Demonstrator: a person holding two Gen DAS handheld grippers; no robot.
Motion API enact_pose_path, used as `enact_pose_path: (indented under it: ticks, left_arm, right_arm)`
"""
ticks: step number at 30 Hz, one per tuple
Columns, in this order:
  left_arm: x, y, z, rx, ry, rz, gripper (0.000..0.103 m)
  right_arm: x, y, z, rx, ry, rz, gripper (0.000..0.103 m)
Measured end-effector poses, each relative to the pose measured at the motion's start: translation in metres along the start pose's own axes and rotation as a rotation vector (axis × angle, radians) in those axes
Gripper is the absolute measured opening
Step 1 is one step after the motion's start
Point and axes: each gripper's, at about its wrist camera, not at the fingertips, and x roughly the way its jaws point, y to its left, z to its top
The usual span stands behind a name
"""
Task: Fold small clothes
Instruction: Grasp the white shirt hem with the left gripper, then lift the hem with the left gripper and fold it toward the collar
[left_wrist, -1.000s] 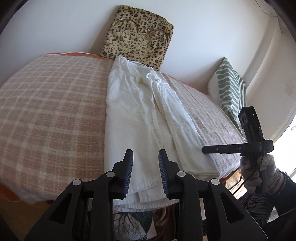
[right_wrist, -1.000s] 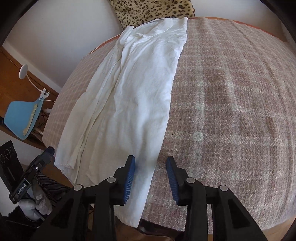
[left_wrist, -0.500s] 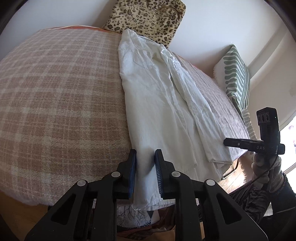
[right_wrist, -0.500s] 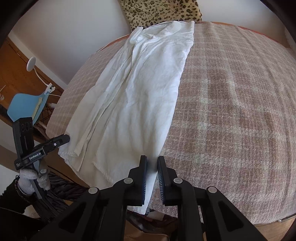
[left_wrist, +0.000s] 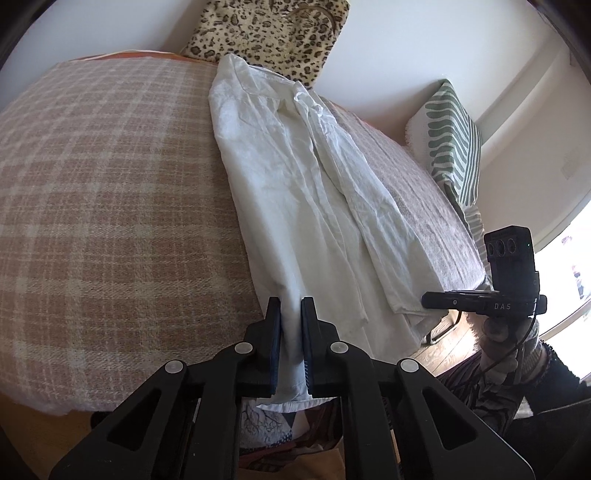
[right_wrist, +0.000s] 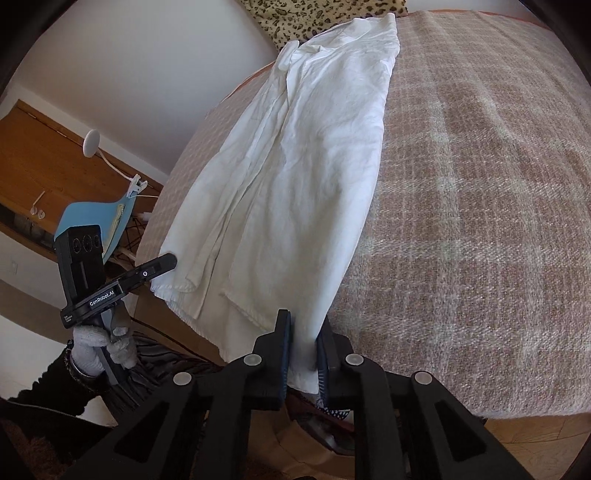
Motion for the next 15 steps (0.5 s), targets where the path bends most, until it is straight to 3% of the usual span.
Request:
enact_pose_path:
  ticks: [10, 15]
  left_arm:
    - [-0.012, 0.000, 0.020, -0.094, -0.029, -0.142, 0.006]
    - [-0.017, -0.004, 0.042, -0.097, -0.063, -0.168, 0.006]
  right_arm:
    - [-0.019, -0.011, 0.012, 0.077, -0.089, 0.146, 0.005]
    - [-0.031, -0.011, 0.025, 0.109, -0.140, 0.215, 0.005]
